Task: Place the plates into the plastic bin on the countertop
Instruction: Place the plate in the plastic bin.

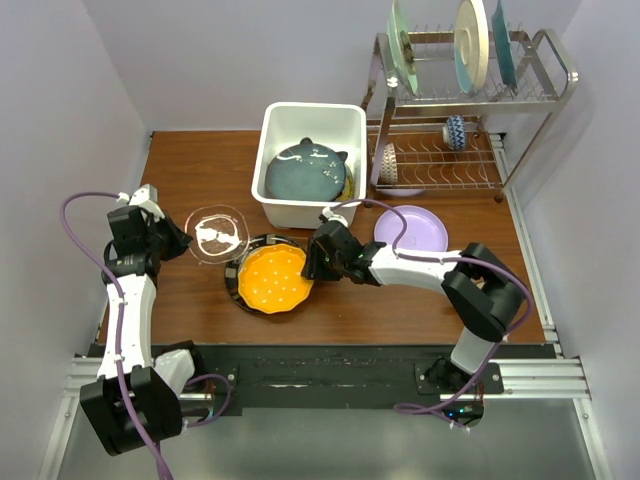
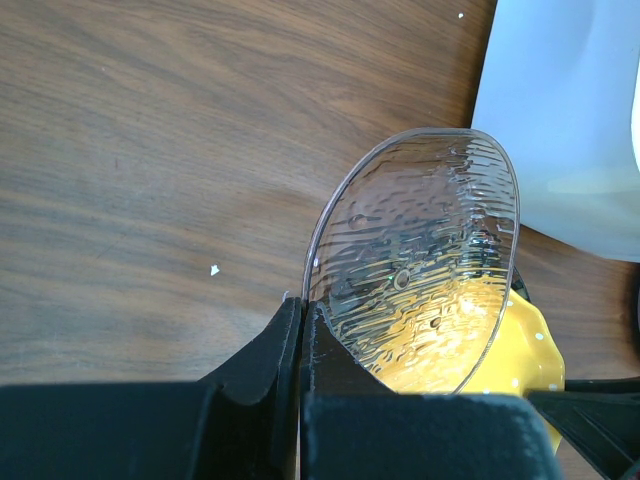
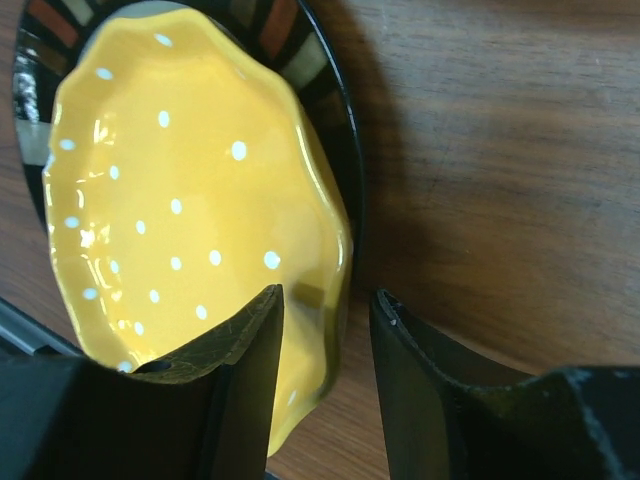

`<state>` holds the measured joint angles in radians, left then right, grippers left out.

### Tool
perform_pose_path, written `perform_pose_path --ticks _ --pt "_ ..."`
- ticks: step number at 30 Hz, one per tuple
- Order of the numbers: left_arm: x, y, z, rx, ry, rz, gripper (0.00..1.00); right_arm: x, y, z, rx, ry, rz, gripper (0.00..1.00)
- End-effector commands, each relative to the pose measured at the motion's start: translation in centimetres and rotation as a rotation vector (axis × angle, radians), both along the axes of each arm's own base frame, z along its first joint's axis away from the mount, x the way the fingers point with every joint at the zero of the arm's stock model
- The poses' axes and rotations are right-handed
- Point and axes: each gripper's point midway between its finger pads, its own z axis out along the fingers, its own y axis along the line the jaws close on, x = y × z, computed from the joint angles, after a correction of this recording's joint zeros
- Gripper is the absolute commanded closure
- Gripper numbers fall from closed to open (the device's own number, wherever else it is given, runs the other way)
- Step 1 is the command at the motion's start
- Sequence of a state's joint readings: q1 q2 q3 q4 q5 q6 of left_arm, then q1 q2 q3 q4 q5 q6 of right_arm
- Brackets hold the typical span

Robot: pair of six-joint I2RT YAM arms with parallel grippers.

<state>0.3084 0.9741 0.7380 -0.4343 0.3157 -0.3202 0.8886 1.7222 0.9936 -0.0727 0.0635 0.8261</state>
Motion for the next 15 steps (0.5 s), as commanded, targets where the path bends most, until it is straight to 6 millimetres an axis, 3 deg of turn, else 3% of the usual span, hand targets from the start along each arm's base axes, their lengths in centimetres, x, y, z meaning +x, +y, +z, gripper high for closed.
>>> perform_pose_path --ticks 1,4,6,7,8,10,15 --pt "0.5 0.3 0.7 0.015 -0.044 -0.010 1.00 0.5 1.3 1.1 0.054 -0.003 0.011 0.56" --pt "0.5 0.3 0.7 0.015 -0.044 -0.010 1.00 0.3 1.3 0.6 0.073 0.012 0.009 0.57" --pt "0.5 0.3 0.7 0.015 -0.042 -0.010 1.00 0.6 1.5 1.1 0.111 0.000 0.000 0.65" --pt "0.5 0.2 0.8 0.014 -0.044 -0.013 1.00 0.2 1.3 0.8 0.121 0.014 0.008 0.72" --pt "0.5 0.3 0.7 0.015 -0.044 -0.010 1.00 0.3 1.2 0.9 0.137 0.018 -0.003 0.89" --pt "0.5 0.3 0.7 0.014 -0.041 -0.012 1.00 0.2 1.1 1.2 0.169 0.016 -0.003 1.00" --pt "0.5 0.3 0.7 0.014 -0.043 -0.011 1.00 0.5 0.4 1.8 0.203 0.007 -0.028 1.00"
